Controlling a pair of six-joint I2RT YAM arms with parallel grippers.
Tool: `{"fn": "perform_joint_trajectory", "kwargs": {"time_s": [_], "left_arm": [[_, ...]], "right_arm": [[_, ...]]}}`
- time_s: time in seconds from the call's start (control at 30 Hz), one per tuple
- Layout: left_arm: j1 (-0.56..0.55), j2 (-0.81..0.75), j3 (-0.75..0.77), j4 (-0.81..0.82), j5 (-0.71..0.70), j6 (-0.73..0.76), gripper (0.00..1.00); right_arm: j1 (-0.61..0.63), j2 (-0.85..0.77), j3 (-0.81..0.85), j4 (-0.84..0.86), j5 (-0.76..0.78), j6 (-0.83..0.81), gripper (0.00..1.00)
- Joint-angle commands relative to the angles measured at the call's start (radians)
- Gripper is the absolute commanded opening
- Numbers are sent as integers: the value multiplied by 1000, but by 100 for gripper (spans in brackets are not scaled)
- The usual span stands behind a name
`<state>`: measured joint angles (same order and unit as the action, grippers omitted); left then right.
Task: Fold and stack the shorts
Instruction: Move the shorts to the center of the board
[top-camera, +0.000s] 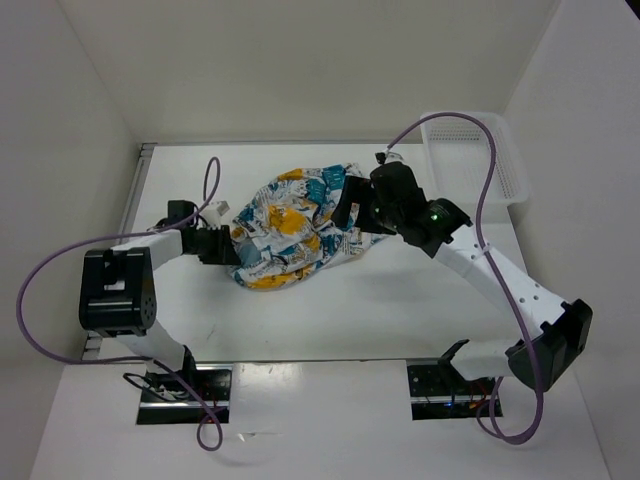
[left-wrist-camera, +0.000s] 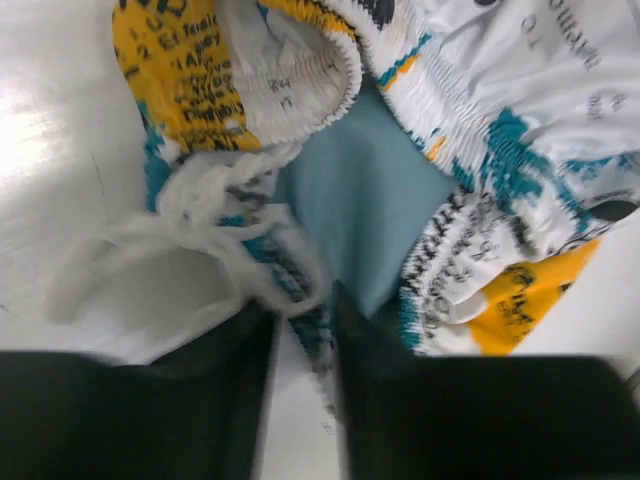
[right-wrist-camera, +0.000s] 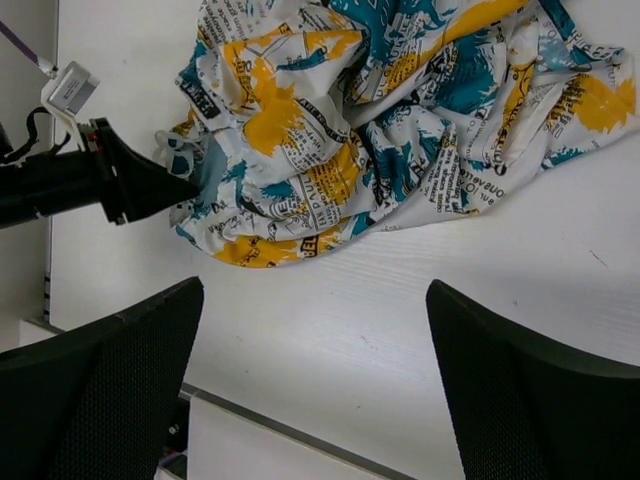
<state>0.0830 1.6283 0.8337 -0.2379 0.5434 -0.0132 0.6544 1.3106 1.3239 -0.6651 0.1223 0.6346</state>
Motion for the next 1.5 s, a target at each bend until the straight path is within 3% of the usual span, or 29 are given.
{"fn": "perform_joint_trajectory", "kwargs": {"time_s": [0.0, 0.07, 0.2, 0.4, 0.5, 0.67, 0.73, 0.8, 0.83, 0.87, 0.97, 1.0, 1.07, 1.1, 1.13, 1.2, 1.23, 1.27, 1.37, 1.47], "left_arm": [[-5, 25, 51, 45, 29, 13, 28], [-5, -11, 99, -10, 20, 13, 0], [32, -103, 195, -86, 73, 13, 0], [44, -261, 487, -104, 213, 13, 0], [-55, -307, 532, -66, 254, 13, 0], [-385, -320, 414, 29, 207, 13, 3], [-477, -254, 403, 38, 207, 13, 20], [-575, -177, 461, -42, 224, 13, 61], [-586, -165, 531, -93, 193, 13, 73], [-586, -180, 548, -154, 114, 13, 79], [-499, -293, 500, -134, 56, 13, 89], [-424, -323, 474, -123, 31, 13, 84], [-358, -392, 408, -109, 7, 13, 65], [-303, -406, 345, -124, -22, 13, 41], [-277, -415, 311, -135, -22, 13, 30], [-224, -439, 234, -144, -22, 13, 18], [-212, -439, 196, -144, -37, 13, 19], [-203, -465, 117, -153, -52, 13, 34], [-160, -499, -16, -153, -120, 13, 92], [-132, -481, -67, -112, -140, 13, 99]], "right_arm": [[4, -66, 43, 33, 45, -15, 97], [4, -77, 43, 22, 45, -15, 97], [4, -77, 43, -2, 45, -15, 97], [4, -86, 64, -2, 45, -6, 98], [-44, -86, 64, 16, 10, -6, 98], [-228, -146, 8, 67, -128, -6, 98], [-281, -146, -14, 76, -176, -6, 98], [-282, -146, -43, 76, -185, -6, 98], [-282, -146, -66, 76, -185, -6, 98], [-282, -146, -78, 76, -185, -6, 98], [-282, -146, -138, 76, -205, -6, 98], [-282, -146, -153, 76, -205, 3, 98], [-282, -137, -204, 76, -254, 4, 98], [-282, -137, -222, 87, -266, 4, 98], [-265, -126, -259, 87, -276, 13, 98], [-220, -126, -294, 97, -276, 25, 98], [-208, -126, -337, 117, -276, 40, 98], [-188, -126, -359, 130, -292, 59, 98], [-151, -106, -437, 179, -316, 91, 98], [-79, -70, -491, 226, -349, 120, 98]]}}
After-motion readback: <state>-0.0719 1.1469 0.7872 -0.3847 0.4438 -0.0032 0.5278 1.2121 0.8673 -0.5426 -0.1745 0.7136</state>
